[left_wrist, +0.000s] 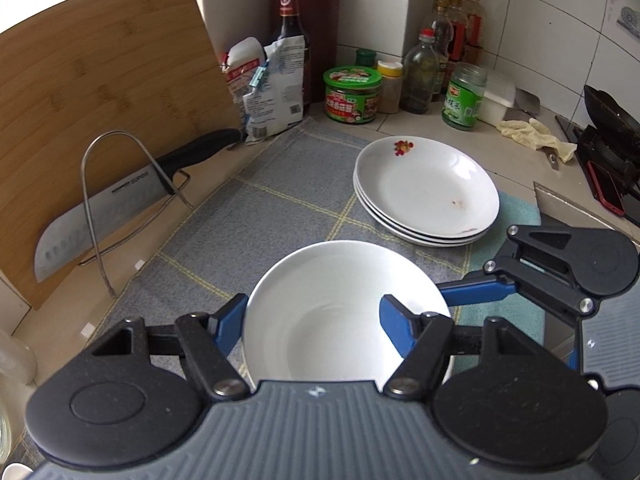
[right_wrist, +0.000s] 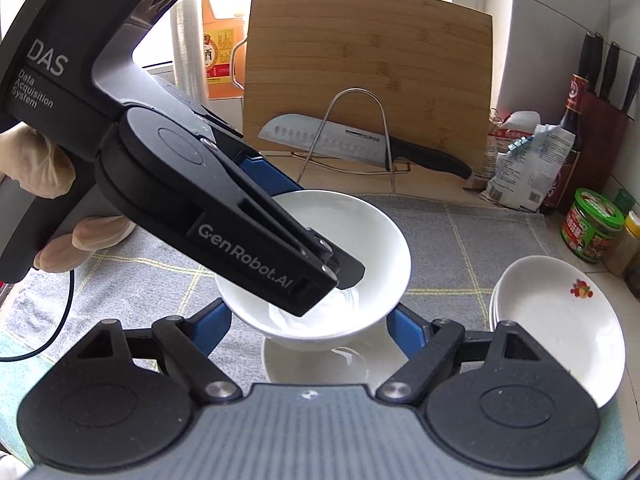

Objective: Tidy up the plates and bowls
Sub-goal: 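Lift and carry the bowl toward the placed bowl with the left gripper, then lower the bowl into the placed bowl and open the left gripper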

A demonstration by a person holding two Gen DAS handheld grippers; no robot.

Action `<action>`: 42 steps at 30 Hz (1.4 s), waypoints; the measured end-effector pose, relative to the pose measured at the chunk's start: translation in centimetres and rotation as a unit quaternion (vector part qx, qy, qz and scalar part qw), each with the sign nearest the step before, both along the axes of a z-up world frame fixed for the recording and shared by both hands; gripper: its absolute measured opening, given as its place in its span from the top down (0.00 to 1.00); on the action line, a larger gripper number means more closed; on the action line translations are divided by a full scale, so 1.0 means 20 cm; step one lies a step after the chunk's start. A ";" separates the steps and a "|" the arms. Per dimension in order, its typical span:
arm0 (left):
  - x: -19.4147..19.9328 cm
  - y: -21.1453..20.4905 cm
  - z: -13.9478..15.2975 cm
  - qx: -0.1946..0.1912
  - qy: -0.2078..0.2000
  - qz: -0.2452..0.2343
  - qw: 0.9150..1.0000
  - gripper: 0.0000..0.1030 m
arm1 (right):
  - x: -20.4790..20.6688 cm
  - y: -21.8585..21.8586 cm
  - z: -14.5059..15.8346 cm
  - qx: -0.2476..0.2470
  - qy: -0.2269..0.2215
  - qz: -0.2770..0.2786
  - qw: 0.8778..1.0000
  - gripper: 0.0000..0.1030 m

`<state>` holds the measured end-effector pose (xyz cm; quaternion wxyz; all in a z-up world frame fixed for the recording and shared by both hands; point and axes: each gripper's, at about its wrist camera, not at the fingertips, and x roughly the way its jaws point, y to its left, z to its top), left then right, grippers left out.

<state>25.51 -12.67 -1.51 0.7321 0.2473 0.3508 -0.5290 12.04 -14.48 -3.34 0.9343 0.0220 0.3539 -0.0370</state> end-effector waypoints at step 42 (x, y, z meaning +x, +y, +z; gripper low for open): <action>-0.06 -0.09 -0.17 0.029 0.027 -0.026 0.999 0.32 | -0.06 -0.09 -0.16 0.024 0.044 -0.026 0.998 0.15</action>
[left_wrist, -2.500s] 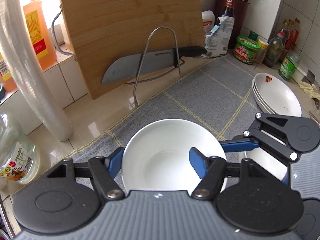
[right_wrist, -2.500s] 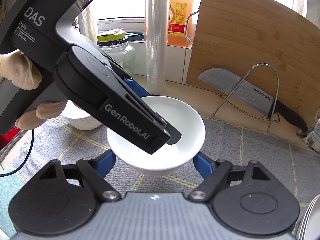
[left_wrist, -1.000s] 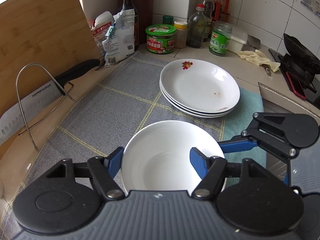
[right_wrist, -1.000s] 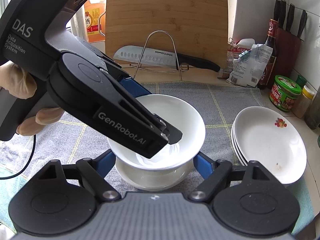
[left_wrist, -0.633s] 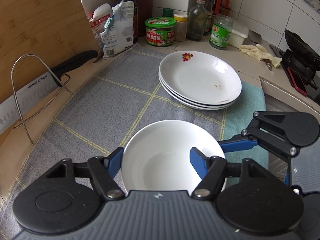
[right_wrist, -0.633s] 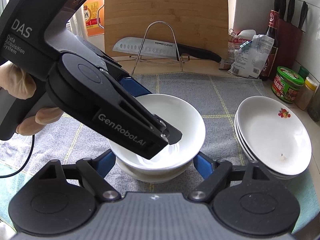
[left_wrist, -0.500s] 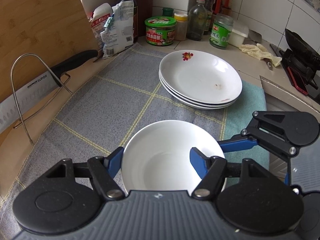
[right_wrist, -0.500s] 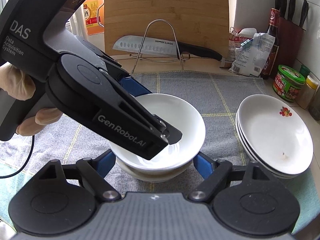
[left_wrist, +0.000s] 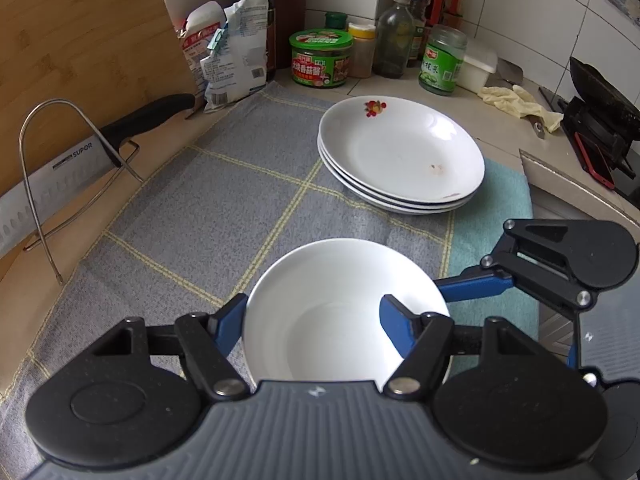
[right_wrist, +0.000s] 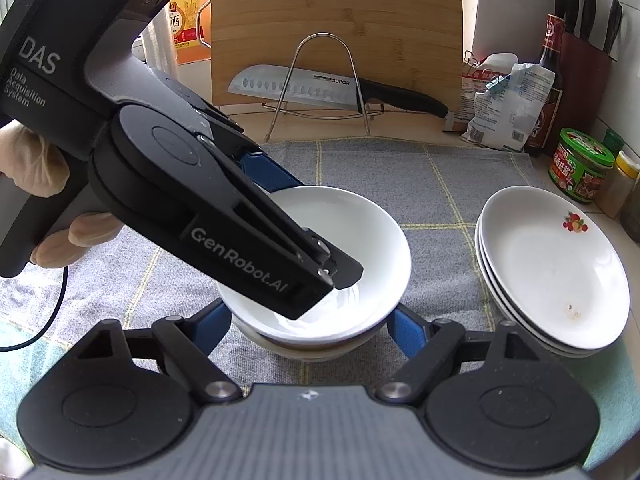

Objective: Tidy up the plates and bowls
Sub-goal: 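Lower the bowl into the placed bowl and open the left gripper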

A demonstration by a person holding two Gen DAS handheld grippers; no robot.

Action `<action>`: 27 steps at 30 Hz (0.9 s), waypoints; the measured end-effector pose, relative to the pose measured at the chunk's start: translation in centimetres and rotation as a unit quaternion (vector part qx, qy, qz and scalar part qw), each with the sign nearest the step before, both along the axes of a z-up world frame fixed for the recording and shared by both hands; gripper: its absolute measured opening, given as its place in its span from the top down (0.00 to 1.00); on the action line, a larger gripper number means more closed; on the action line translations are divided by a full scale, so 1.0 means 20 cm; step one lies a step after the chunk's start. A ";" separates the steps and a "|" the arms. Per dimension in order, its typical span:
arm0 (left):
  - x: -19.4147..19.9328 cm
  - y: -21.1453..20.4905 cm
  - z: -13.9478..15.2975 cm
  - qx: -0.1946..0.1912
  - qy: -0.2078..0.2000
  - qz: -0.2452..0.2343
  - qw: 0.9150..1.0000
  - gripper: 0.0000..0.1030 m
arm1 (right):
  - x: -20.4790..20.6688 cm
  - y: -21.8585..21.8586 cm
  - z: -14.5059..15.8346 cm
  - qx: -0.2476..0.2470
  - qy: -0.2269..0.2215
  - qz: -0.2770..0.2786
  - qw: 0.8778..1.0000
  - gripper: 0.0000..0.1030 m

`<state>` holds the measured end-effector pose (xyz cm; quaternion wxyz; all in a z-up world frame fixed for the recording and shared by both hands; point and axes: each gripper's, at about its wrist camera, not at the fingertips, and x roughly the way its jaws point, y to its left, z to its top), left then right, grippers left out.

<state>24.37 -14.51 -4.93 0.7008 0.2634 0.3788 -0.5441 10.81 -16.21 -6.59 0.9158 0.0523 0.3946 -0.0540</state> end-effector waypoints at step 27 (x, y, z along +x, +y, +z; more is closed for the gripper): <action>-0.03 0.34 0.23 -0.077 -0.114 0.146 0.980 0.02 | -0.04 0.02 0.12 -0.018 -0.047 0.041 0.998 0.00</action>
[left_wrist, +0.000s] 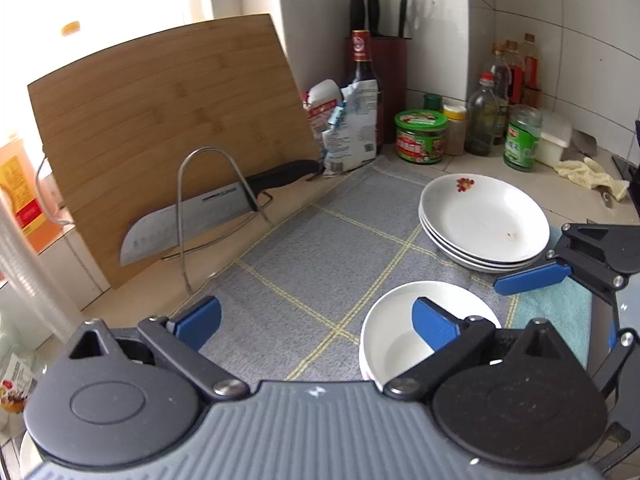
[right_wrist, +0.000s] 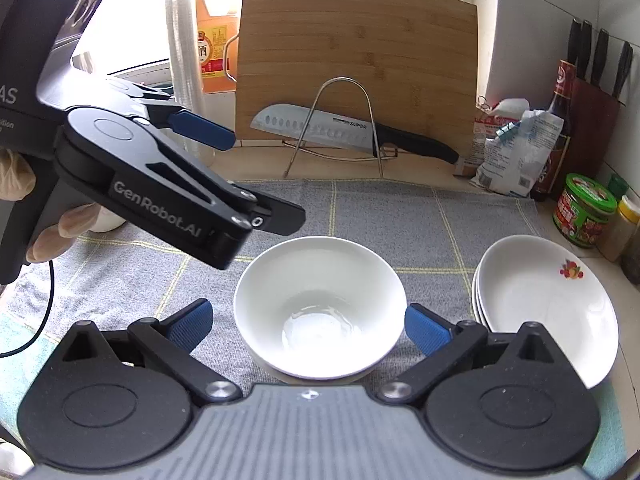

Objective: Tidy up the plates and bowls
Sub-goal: 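Move the left tool to the last white bowl near the sink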

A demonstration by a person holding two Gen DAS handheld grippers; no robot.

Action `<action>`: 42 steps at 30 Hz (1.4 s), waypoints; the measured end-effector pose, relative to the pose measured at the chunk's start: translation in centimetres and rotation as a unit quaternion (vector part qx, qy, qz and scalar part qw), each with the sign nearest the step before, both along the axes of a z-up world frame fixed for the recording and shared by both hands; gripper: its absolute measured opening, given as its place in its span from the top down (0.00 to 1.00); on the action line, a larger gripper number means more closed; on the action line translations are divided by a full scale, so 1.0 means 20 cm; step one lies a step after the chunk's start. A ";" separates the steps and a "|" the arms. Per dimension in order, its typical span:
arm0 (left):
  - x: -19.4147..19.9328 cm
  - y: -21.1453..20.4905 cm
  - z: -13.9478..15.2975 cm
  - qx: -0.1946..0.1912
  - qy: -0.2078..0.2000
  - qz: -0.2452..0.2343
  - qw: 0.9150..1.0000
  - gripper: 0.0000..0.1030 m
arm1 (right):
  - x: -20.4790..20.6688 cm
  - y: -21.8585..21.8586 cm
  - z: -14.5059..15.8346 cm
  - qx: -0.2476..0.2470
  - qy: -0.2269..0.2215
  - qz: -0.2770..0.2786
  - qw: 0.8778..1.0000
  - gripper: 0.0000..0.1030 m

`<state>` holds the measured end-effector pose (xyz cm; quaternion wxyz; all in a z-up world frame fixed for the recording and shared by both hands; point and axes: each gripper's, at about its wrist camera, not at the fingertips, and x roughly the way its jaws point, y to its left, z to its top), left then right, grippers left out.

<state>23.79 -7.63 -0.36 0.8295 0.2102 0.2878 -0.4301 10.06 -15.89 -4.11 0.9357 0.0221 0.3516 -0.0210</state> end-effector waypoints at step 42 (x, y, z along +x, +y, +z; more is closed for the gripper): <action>0.59 1.18 -0.20 0.021 0.105 0.185 0.977 0.02 | 0.72 0.97 -0.06 -0.045 0.030 0.219 0.974 0.00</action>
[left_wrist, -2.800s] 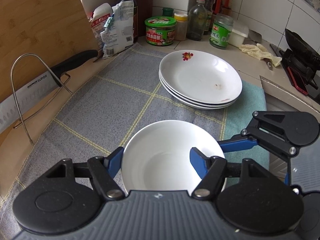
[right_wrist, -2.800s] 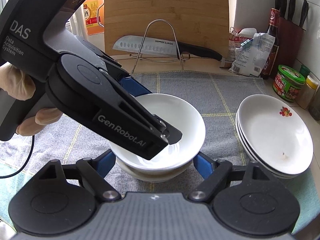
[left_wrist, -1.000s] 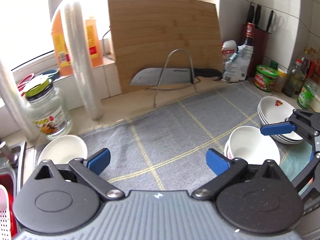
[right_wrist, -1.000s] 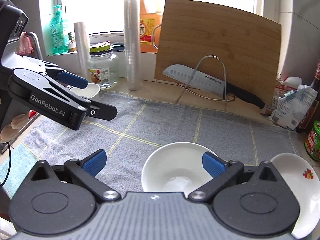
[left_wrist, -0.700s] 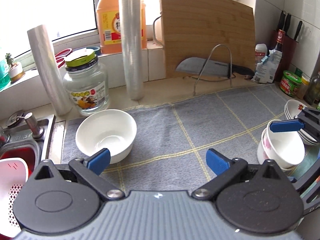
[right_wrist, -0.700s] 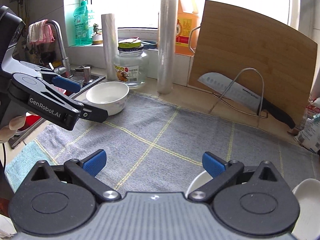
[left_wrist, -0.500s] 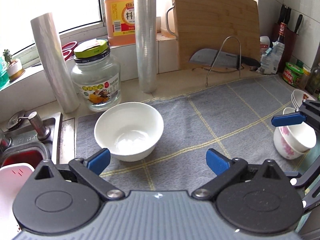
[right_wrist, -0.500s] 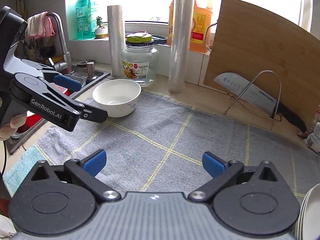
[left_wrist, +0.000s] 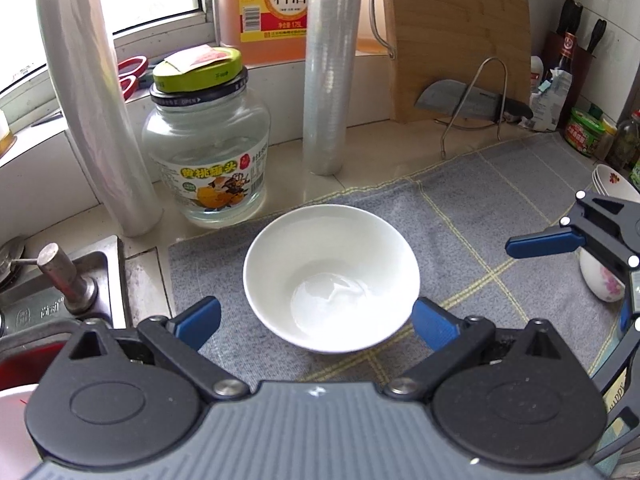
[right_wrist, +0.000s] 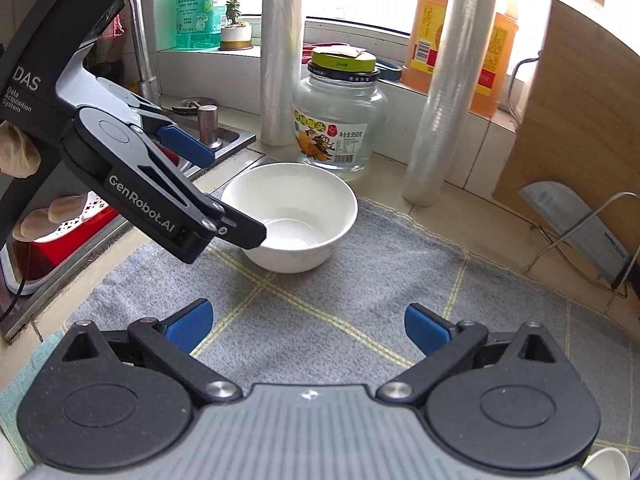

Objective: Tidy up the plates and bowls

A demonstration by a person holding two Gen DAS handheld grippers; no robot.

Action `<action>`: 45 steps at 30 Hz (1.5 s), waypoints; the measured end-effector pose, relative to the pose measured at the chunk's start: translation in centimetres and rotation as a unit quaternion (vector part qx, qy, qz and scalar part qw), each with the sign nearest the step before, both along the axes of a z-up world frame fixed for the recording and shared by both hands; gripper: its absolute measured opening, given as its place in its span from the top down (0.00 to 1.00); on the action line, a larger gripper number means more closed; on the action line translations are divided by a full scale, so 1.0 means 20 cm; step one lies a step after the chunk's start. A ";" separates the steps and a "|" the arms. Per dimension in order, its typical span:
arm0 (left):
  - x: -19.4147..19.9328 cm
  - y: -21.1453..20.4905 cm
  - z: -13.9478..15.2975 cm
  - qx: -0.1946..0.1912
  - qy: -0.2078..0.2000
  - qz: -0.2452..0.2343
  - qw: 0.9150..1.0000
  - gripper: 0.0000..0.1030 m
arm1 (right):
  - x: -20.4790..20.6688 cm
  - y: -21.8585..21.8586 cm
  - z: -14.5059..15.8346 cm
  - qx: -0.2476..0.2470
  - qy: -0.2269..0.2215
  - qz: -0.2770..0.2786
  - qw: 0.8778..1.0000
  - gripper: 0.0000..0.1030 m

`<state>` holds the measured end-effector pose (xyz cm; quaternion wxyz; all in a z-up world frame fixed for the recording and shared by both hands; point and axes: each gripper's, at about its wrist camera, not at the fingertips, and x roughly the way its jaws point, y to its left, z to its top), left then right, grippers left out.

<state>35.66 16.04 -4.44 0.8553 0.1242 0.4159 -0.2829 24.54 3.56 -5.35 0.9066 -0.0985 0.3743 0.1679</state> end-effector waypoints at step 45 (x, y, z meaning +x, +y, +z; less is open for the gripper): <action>0.28 -0.09 -0.06 -0.021 0.060 -0.048 0.997 0.30 | 0.36 0.14 -0.14 0.014 0.007 0.038 0.999 0.10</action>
